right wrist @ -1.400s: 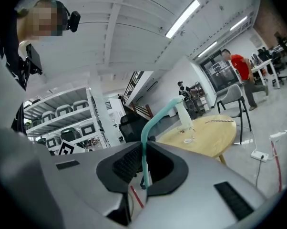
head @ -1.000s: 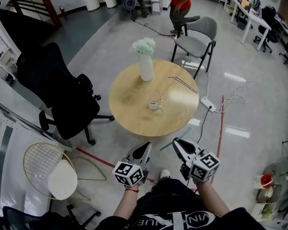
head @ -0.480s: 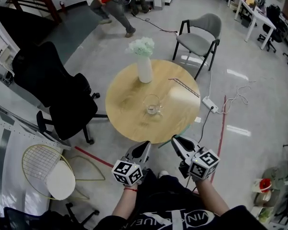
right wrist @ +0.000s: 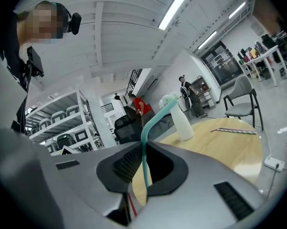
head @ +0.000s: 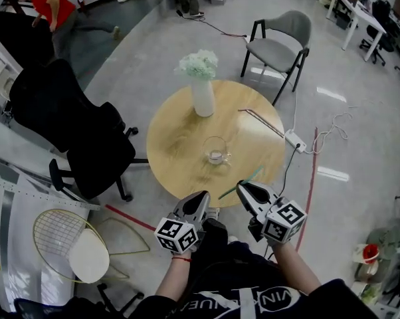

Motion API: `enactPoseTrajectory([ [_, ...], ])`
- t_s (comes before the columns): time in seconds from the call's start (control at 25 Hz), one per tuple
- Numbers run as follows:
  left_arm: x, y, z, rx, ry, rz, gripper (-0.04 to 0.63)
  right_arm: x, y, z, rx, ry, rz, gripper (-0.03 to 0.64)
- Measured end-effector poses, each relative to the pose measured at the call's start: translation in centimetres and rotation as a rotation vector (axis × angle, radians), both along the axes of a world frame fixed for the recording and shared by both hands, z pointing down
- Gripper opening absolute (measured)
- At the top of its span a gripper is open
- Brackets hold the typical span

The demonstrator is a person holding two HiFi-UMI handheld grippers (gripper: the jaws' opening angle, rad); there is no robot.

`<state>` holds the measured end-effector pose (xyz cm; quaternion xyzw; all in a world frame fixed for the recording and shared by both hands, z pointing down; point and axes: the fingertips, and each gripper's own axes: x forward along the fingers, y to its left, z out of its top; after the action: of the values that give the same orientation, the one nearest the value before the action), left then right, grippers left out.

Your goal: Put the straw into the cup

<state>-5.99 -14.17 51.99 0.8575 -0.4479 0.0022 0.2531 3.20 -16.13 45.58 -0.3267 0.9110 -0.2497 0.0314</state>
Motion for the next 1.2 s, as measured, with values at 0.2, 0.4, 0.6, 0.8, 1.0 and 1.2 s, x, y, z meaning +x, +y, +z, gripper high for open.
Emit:
enactPoseTrajectory([
  [0.2,-0.8,-3.7,-0.5,0.005,-0.002,0.028,0.012,-1.8,-3.4,-1.3,0.01,-0.033,-0.001,0.025],
  [0.4,-2.2,-6.6,-0.4,0.006,-0.01,0.034,0.012,-3.2,-6.9,-2.3,0.055,-0.009,-0.009,0.025],
  [0.6,-3.8,-9.0,-0.1,0.001,-0.02,0.025,0.012,-3.8,-9.8,-4.0,0.097,-0.029,0.005,0.025],
  [0.8,-4.2,-10.8,-0.4,0.009,-0.026,0.037,0.012,-3.7,-11.9,-5.4,0.125,-0.052,0.028,0.025],
  [1.0,-3.9,-12.1,0.0,0.008,-0.023,0.052,0.012,-3.0,-13.0,-5.4,0.13,-0.053,0.052,0.025],
  [1.2,-3.6,-12.7,0.7,-0.012,-0.011,0.068,0.012,-2.9,-13.3,-4.3,0.112,-0.021,0.066,0.025],
])
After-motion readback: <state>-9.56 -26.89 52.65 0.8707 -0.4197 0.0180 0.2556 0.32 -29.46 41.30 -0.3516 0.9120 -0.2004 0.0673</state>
